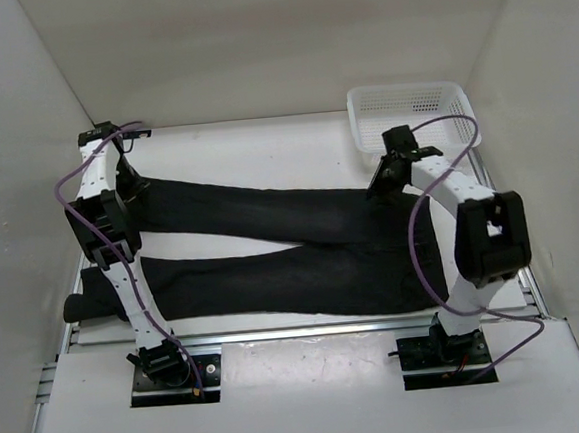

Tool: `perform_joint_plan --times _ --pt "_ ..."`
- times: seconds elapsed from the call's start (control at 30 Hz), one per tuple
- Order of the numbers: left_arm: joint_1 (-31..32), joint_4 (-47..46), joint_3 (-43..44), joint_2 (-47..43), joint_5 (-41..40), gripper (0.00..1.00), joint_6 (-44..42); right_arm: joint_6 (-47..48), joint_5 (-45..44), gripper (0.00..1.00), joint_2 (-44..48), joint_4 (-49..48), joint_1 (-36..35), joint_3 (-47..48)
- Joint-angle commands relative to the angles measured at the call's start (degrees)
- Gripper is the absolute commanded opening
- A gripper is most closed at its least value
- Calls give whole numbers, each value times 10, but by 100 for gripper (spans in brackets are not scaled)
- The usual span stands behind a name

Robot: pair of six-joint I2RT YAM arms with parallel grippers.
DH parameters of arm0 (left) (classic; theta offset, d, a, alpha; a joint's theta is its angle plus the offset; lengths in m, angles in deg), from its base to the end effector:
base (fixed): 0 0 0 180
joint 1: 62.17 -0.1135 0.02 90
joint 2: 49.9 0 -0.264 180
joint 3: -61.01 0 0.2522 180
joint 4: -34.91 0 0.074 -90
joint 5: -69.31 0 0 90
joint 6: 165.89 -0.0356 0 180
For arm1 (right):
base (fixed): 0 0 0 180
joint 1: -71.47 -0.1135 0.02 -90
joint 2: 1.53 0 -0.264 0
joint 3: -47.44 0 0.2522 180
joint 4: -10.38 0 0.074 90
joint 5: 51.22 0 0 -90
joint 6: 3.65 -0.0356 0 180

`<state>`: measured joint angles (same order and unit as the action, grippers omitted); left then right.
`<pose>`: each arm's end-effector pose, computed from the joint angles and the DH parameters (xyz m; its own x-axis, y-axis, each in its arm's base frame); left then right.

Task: Fold and stack the trousers
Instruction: Flatten the trousers out

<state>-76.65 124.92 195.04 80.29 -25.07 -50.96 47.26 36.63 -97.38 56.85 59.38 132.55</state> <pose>0.4344 0.1150 0.2228 -0.7689 -0.6326 -0.0927 -0.6378 0.7691 0.0409 0.3465 0.0728 0.2370 -0.7575 0.4821 -0.4402 0.3713 0.8727 0.3170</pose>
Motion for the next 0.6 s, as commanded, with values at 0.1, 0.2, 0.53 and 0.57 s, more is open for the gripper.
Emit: perform_joint_plan --times 0.1,0.2,0.53,0.57 --pt "7 -23 5 26 20 11 3 16 56 0 -111 -19 -13 18" --pt "7 -29 0 41 25 11 3 4 42 0 -116 -19 -7 5" --pt "7 -60 -143 -13 0 22 -15 -3 58 10 -67 9 125 -66" --pt "7 -60 -148 -20 0 29 -15 2 53 10 -54 14 141 -66"
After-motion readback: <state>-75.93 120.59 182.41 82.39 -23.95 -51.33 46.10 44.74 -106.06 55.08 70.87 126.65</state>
